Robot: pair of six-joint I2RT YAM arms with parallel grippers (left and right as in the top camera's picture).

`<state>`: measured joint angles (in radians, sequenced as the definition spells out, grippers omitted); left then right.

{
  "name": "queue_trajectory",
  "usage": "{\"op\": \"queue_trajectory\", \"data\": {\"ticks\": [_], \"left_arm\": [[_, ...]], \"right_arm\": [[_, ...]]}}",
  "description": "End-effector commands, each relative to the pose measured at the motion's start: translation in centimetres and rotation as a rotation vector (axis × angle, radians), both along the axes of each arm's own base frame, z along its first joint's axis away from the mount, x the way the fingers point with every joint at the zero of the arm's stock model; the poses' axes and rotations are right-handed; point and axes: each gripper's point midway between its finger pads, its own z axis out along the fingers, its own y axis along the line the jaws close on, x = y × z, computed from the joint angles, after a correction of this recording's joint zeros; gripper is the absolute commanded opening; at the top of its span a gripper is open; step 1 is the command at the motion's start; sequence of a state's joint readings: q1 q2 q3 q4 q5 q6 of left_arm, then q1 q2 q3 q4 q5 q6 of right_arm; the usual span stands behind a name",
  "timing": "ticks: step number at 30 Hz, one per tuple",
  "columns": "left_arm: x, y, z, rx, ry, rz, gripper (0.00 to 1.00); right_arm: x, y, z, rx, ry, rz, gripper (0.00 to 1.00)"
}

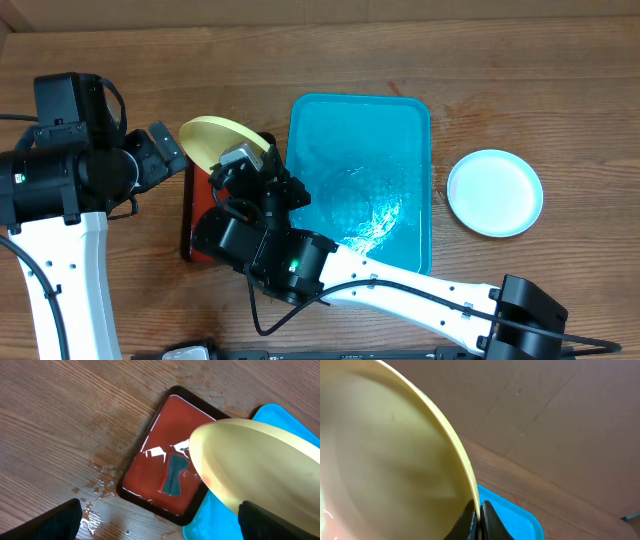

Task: Clean dirty plates on tray and stack at the side
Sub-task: 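Hold the yellow plate tilted over the red tray to drain it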

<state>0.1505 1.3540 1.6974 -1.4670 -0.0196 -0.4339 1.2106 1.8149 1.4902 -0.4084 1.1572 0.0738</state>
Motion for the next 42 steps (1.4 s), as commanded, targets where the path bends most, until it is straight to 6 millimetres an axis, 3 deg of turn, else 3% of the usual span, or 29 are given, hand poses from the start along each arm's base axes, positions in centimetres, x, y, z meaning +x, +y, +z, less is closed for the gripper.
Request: {"op": "queue_trajectory", "data": {"ticks": [1, 23, 42], "left_arm": [[0.3, 0.1, 0.5, 0.021, -0.013, -0.015, 1.0], [0.3, 0.1, 0.5, 0.021, -0.013, -0.015, 1.0], [0.3, 0.1, 0.5, 0.021, -0.013, -0.015, 1.0]], "right_arm": [[0.0, -0.9, 2.9, 0.061, -0.036, -0.02, 0.04], [0.0, -1.0, 2.8, 0.047, -0.035, -0.021, 0.04], [0.5, -1.6, 5.0, -0.003, -0.115, -0.064, 0.04]]}}
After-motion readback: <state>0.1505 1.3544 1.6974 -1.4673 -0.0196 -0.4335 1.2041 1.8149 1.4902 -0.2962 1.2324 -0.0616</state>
